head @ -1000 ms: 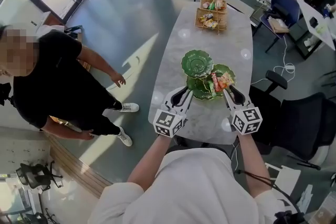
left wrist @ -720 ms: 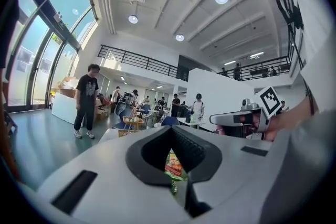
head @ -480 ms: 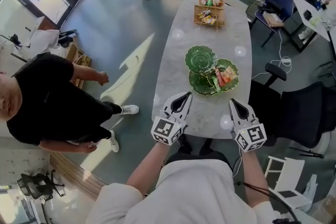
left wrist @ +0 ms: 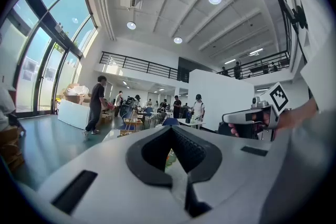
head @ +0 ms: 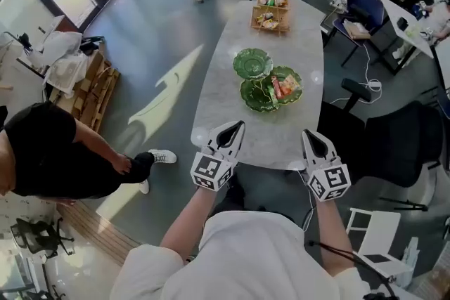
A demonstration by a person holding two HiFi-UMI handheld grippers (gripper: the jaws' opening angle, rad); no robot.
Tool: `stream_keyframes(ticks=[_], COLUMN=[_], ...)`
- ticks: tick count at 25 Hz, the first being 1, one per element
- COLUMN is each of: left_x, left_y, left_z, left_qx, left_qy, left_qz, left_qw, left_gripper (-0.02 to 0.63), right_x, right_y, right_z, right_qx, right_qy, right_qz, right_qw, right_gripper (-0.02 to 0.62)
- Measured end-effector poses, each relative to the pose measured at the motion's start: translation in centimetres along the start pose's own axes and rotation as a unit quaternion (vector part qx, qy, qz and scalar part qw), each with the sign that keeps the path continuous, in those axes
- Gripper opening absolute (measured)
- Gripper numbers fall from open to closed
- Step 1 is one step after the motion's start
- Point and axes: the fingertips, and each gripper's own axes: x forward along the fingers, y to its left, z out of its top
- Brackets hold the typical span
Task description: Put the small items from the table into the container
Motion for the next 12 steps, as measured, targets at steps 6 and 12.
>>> stream_keyframes(ticks=[6, 12], left_x=[-6.1, -11.3], left_y=[-6.7, -10.2], left_z=[-0.1, 1.4], left_qx=[-0.028, -0.028], left_qy=[-0.006, -0.007], left_qz=[0.029, 0.047], left_qw=[0.9992, 0.9985], left_gripper=[0.006, 0.006], right_x=[-7.9, -11.7], right_y=[2.7, 5.9], right_z=[-1.0, -2.1], right_qx=[0.006, 0.030], right_qy=[-0.003, -0.009], right_qz=[0.027, 0.034], right_qw=[1.000, 0.999], right_gripper=[0.012, 0.012])
